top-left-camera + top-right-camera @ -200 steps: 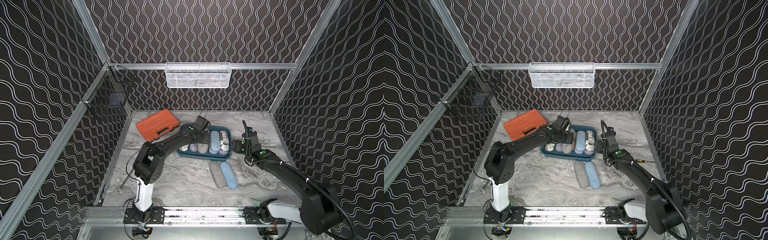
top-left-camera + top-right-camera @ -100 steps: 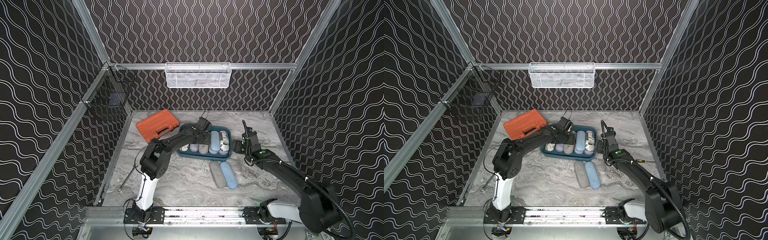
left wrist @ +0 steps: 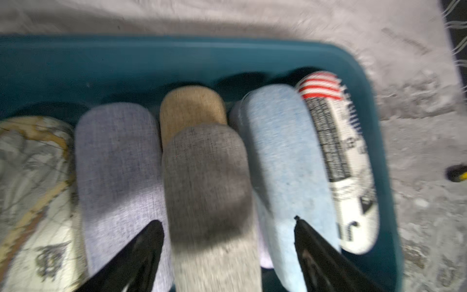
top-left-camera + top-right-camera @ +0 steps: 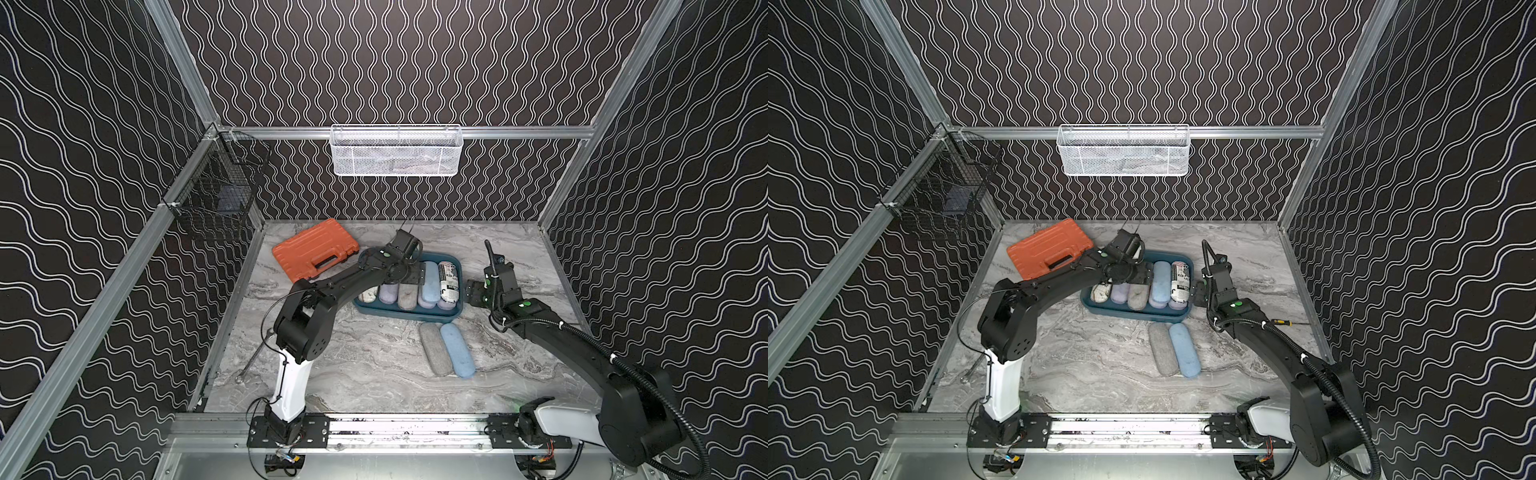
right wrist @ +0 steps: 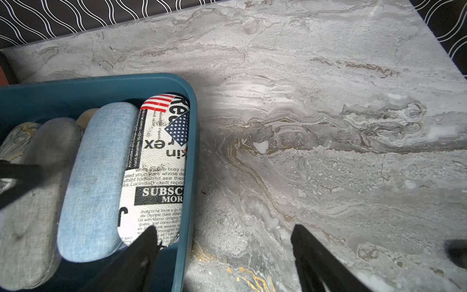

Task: Put the glasses cases into the storage boxes
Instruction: Place the glasses case in the storage box, then pick up the glasses case at the center of the board.

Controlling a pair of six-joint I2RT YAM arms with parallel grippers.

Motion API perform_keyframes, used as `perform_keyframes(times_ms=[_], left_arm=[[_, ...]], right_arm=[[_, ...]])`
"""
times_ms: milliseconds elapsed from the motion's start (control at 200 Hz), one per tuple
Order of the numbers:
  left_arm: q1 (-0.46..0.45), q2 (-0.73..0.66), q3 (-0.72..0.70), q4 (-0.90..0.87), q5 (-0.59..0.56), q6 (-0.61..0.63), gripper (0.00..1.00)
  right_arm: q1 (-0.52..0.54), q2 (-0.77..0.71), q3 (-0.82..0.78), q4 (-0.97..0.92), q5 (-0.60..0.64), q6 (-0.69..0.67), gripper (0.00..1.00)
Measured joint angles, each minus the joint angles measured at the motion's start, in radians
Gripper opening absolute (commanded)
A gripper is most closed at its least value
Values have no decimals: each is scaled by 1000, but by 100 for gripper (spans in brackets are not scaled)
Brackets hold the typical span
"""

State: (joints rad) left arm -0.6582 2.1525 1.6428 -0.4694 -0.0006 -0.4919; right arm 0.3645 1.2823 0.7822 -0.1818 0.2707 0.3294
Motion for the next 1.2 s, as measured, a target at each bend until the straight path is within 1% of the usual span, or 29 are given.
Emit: perform_keyframes(times_ms=[90,330,521,646,776,906,1196], left_arm=[[0,-74,-44,14,0,-2,86],[-12,-270,-231,41,16,-29,86],[-80,-396,-360,24,16,-21,86],[-128,-449,-436,15,16,-21,86],[-179,-456,-481,6,21,-26,86],[-240,-423,-492,3,23,-29,86],[-351,-312,-429,-31,11,-32,86]], right_arm=[[0,3,0,0,-4,0,84],[-1,7,0,0,-9,0,84],[-2,7,0,0,-21,0,84],[-2,-2,-1,0,-31,0,84],[-2,-12,-19,4,-48,6,84],[-2,-27,-35,4,-63,16,84],[-2,-110,-77,7,-72,23,84]])
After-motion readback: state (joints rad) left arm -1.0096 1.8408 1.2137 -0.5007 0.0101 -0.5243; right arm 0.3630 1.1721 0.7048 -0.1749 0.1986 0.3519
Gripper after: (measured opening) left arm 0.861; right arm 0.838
